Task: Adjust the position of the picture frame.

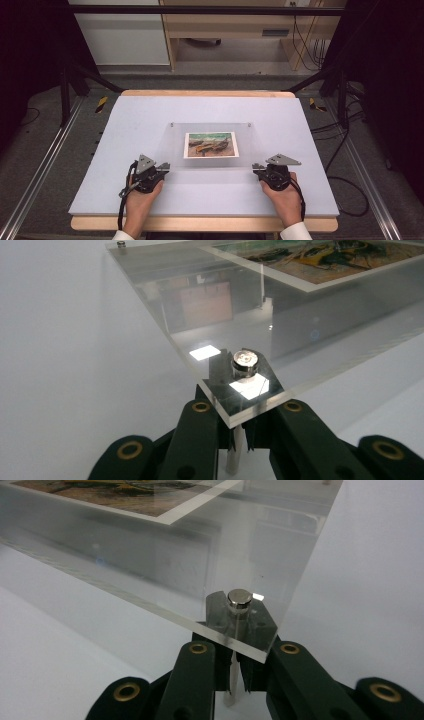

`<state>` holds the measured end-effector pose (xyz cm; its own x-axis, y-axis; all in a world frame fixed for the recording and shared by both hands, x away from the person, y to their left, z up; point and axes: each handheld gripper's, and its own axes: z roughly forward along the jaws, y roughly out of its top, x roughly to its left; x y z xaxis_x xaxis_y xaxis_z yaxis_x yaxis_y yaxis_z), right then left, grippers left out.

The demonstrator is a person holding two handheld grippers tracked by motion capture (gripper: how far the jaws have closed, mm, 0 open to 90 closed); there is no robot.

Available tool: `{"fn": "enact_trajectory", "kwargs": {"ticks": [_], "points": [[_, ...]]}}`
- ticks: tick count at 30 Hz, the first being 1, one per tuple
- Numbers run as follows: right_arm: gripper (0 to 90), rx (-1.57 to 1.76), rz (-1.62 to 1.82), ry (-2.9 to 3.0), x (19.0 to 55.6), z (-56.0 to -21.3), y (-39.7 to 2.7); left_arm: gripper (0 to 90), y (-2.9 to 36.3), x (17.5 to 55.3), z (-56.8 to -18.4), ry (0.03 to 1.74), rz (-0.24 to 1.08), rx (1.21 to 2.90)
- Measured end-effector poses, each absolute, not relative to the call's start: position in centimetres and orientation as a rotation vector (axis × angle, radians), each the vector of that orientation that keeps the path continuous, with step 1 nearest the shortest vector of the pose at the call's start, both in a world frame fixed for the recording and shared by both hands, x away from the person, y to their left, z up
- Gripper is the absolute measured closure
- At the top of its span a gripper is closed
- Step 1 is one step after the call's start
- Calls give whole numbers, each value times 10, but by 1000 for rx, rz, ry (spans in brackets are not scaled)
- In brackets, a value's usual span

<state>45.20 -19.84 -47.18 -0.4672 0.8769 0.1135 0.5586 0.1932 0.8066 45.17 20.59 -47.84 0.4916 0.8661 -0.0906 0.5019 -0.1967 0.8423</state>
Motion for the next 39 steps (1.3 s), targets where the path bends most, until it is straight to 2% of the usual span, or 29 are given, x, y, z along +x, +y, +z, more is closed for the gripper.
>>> {"fn": "enact_trajectory", "kwargs": {"ticks": [14, 19, 24, 27, 39], "points": [[843, 1350, 1176, 2108, 452, -473, -199, 833, 206, 452, -478, 1139, 513, 1864], [823, 1346, 1180, 2114, 452, -473, -199, 806, 206, 452, -478, 1136, 517, 1886], [719, 1354, 1193, 2118, 450, -472, -200, 707, 210, 451, -477, 1134, 508, 1893], [645, 1359, 1195, 2116, 449, -472, -200, 595, 211, 448, -475, 1121, 509, 1903], [294, 1313, 1152, 2092, 443, -470, -198, 289, 214, 447, -472, 1104, 484, 1891]]}}
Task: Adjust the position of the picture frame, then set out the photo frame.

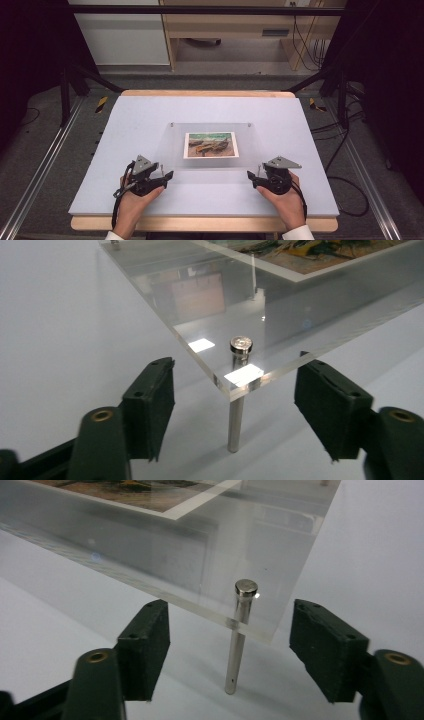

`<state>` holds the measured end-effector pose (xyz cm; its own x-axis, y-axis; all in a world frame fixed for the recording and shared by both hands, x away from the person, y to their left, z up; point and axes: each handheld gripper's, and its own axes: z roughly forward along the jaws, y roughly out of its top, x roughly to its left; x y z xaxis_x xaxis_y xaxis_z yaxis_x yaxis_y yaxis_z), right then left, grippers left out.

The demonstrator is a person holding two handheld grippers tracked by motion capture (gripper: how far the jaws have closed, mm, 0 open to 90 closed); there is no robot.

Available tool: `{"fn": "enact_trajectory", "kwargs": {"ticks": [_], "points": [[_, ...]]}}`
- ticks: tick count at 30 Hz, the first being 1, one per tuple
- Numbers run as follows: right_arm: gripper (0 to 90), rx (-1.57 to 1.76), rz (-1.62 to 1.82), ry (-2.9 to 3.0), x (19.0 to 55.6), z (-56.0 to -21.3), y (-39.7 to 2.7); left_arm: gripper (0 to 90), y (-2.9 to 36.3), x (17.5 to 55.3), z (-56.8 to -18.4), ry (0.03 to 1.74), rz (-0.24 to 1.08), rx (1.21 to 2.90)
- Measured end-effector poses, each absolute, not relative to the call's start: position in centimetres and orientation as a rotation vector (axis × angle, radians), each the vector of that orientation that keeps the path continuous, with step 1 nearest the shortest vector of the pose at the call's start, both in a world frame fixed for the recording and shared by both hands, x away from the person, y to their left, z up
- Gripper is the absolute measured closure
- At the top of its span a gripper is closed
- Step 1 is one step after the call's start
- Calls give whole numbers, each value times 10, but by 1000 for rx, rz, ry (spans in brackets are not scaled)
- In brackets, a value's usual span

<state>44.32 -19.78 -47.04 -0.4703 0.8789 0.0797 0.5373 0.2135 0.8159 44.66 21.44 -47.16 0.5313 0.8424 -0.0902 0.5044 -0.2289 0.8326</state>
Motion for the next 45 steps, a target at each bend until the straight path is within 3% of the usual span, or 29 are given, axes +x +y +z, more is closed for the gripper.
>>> {"fn": "enact_trajectory", "kwargs": {"ticks": [8, 14, 23, 30, 36, 45], "points": [[118, 1275, 1145, 2121, 432, -465, -196, 106, 217, 444, -468, 1073, 440, 1906], [78, 1249, 1166, 2112, 425, -459, -200, 89, 224, 442, -461, 1047, 422, 1869], [86, 1208, 1210, 2015, 419, -439, -204, 85, 234, 442, -442, 1006, 403, 1795], [159, 1235, 1204, 2047, 442, -423, -201, 101, 228, 466, -430, 1032, 309, 1870], [223, 1272, 1218, 2107, 473, -428, -196, 150, 227, 487, -434, 1071, 262, 1852], [221, 1317, 1218, 2130, 487, -441, -195, 195, 222, 492, -448, 1116, 259, 1841]]}}
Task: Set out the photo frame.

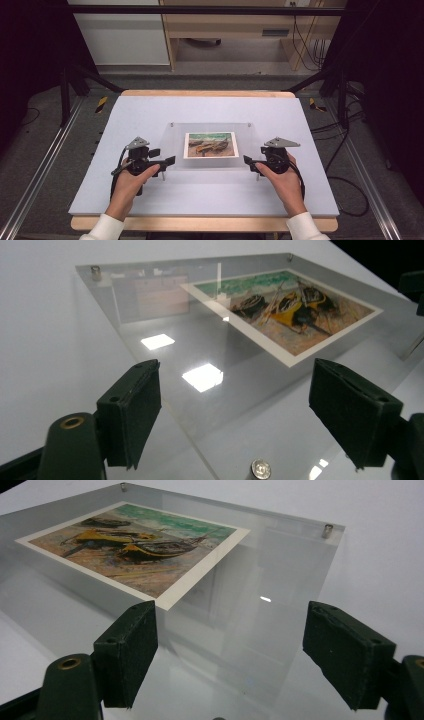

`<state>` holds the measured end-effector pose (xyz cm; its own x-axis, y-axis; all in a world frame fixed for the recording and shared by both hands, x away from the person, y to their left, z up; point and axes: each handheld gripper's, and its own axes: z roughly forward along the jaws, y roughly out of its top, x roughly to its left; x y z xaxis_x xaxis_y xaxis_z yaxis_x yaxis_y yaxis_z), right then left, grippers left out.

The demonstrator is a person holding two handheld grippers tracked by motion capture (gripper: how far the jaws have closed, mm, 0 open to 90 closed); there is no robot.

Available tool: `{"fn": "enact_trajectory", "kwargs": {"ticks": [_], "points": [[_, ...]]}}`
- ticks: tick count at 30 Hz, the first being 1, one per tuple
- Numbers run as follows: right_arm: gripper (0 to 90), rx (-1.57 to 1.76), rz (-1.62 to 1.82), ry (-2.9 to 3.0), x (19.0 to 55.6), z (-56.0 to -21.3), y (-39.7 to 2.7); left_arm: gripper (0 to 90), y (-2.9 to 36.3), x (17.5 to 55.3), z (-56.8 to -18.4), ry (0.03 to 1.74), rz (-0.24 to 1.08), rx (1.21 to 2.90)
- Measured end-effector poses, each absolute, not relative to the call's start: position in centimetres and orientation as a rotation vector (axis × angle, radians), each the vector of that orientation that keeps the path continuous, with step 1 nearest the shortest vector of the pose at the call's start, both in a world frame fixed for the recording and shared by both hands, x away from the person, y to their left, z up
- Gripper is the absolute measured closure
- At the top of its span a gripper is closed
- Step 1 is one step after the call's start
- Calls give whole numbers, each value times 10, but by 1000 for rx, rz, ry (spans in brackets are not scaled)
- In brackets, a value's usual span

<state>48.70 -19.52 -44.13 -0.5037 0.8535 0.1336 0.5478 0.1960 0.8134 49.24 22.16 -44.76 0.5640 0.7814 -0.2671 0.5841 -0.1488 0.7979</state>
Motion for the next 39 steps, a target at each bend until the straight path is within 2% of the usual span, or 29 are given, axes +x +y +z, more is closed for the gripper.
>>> {"fn": "enact_trajectory", "kwargs": {"ticks": [13, 21, 39], "points": [[187, 1442, 1300, 2161, 497, -450, -202, 194, 229, 499, -457, 1190, 126, 1781], [175, 1508, 1341, 2175, 495, -451, -206, 195, 232, 498, -463, 1194, -8, 1737], [180, 1639, 1437, 2182, 499, -458, -211, 209, 231, 502, -466, 1175, -31, 1725]]}}
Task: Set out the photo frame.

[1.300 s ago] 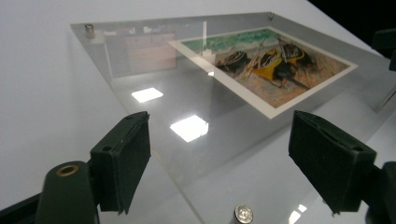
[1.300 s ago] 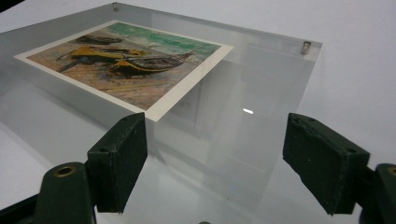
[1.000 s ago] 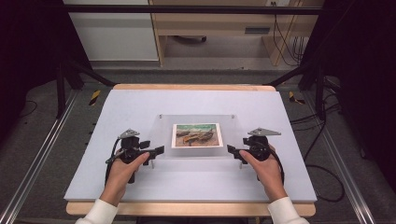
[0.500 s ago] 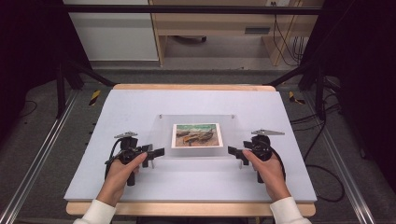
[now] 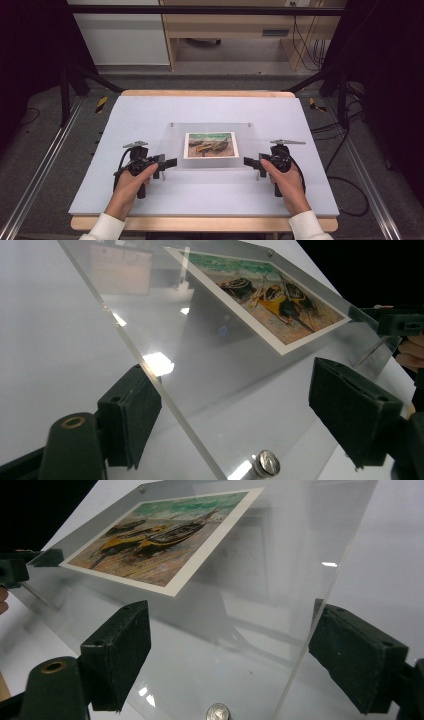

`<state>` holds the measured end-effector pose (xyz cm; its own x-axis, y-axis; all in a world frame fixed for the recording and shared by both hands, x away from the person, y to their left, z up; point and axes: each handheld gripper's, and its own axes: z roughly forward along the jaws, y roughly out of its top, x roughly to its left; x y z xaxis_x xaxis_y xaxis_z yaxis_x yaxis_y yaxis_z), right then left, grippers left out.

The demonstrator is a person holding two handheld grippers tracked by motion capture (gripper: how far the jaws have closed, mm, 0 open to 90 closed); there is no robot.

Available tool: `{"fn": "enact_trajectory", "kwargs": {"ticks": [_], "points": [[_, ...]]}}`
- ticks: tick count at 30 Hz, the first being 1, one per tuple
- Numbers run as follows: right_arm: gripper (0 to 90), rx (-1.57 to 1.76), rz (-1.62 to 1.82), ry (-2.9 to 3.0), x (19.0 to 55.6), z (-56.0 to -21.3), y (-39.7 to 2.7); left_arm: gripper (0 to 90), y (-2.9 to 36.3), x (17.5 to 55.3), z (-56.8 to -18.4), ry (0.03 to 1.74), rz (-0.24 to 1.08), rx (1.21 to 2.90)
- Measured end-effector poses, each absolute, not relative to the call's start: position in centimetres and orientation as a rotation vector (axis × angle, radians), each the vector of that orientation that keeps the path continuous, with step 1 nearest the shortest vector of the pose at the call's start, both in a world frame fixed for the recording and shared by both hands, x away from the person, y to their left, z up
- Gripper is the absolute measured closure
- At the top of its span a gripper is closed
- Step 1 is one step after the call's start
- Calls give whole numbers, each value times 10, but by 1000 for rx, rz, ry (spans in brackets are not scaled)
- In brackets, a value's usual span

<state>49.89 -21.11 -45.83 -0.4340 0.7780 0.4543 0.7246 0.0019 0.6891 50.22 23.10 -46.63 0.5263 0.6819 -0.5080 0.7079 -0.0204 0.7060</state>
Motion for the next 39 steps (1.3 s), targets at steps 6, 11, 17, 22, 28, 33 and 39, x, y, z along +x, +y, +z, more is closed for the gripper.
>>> {"fn": "enact_trajectory", "kwargs": {"ticks": [6, 11, 17, 22, 28, 33, 39], "points": [[187, 1636, 1422, 2182, 499, -457, -211, 228, 229, 504, -464, 1189, -25, 1741], [191, 1599, 1424, 2171, 500, -457, -212, 245, 227, 506, -461, 1177, 27, 1741], [215, 1522, 1384, 2135, 498, -451, -209, 260, 223, 505, -456, 1148, 112, 1760], [233, 1493, 1377, 2123, 494, -449, -209, 285, 224, 501, -455, 1140, 127, 1764], [270, 1458, 1365, 2119, 486, -447, -209, 316, 224, 494, -452, 1129, 153, 1772], [285, 1417, 1335, 2131, 477, -444, -209, 340, 224, 488, -450, 1132, 176, 1768], [310, 1368, 1305, 2138, 468, -441, -209, 366, 224, 480, -447, 1121, 207, 1783]]}}
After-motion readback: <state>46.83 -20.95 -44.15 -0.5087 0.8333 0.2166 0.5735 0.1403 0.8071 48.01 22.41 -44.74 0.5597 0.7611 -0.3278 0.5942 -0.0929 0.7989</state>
